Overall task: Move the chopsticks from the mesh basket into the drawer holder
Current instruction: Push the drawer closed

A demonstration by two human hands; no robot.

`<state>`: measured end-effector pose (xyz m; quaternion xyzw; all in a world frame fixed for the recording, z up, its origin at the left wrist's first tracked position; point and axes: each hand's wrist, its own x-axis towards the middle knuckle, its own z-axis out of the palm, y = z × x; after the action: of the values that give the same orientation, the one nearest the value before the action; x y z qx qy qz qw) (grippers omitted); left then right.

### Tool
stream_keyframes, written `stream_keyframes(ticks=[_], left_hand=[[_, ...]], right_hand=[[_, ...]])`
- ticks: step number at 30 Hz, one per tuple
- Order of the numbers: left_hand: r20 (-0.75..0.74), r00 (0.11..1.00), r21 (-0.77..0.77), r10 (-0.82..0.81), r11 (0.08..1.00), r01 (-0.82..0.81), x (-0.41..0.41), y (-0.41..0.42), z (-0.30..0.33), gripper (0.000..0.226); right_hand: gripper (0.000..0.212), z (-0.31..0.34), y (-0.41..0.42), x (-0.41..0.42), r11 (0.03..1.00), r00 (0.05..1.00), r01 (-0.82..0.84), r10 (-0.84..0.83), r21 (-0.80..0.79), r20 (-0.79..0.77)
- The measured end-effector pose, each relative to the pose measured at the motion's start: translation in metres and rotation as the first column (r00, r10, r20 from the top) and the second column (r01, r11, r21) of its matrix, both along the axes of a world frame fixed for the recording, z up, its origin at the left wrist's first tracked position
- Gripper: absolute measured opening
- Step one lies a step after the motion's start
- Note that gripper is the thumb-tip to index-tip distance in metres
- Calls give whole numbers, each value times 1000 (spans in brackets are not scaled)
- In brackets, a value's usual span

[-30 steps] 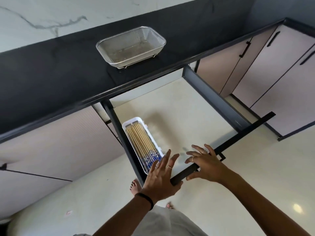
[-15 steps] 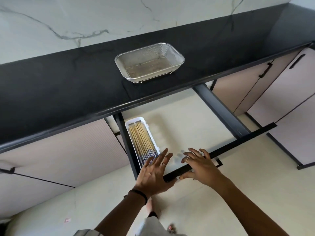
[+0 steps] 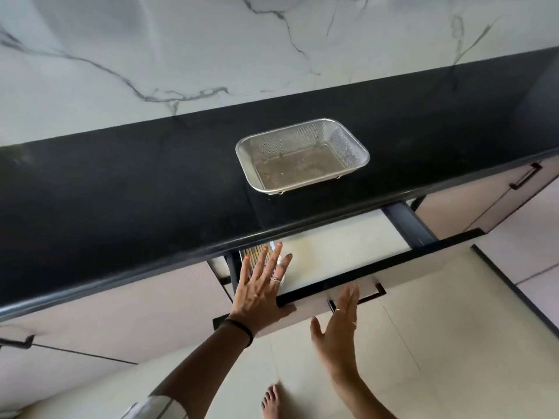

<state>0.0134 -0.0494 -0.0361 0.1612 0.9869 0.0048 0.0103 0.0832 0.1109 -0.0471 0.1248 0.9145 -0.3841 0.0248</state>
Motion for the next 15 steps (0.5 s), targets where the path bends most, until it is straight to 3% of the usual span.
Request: stream_keyframes(ticks=[5,11,15], left_hand=[[-38,999,-98,-9,995,5,-47,-14,14,120],[-44,999,-83,-3,997,-1,-90,-31,21,106],[-162,981,-93,-104,992,89,-102,-40,21,99]], right_hand=[[78,6,-26,-60,966,982,-30,76,-256,175],[71,8,-31,-119,956,962,-124,181,-266,202],[69,0,-40,-140,936,958,-83,170,-343,232]])
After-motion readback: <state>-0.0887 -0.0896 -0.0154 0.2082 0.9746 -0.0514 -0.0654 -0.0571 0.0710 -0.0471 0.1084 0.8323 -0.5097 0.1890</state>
